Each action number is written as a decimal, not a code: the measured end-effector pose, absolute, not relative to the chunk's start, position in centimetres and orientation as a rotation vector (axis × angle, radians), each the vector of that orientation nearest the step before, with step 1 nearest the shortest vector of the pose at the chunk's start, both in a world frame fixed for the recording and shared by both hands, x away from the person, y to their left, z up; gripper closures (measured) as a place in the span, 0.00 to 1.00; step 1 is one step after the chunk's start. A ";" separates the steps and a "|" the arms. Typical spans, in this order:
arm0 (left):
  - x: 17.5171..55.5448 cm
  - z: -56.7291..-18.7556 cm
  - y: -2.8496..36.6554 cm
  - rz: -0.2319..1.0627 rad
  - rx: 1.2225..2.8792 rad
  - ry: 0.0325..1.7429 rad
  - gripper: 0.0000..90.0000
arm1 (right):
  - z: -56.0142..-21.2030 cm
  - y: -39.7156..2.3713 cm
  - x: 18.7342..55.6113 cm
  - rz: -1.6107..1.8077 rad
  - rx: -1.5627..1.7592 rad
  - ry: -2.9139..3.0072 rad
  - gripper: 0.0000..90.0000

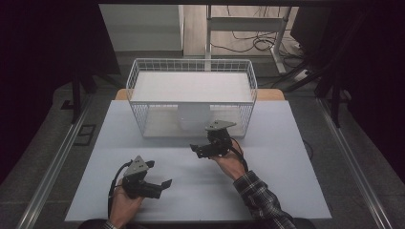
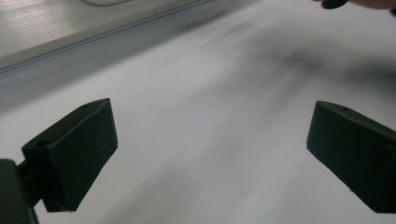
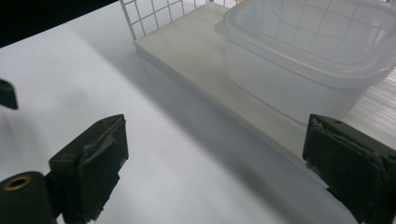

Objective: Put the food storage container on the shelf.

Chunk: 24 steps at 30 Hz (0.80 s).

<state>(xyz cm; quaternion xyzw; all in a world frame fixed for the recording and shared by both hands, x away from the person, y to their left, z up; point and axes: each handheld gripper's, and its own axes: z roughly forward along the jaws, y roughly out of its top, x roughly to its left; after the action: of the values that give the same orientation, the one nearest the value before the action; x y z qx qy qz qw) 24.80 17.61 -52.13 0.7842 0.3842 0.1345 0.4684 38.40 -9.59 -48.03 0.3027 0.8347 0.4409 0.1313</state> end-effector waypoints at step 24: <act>24.8 -52.2 17.8 0.354 1.937 0.951 0.03 | -47.9 -13.3 35.6 1.228 0.874 2.453 0.02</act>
<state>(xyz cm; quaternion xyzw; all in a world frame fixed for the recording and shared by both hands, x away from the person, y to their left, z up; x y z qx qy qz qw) 24.83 17.79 -52.16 0.7867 0.3863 0.1436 0.4596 35.55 -13.27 -47.86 0.3011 0.8447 0.4228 0.1308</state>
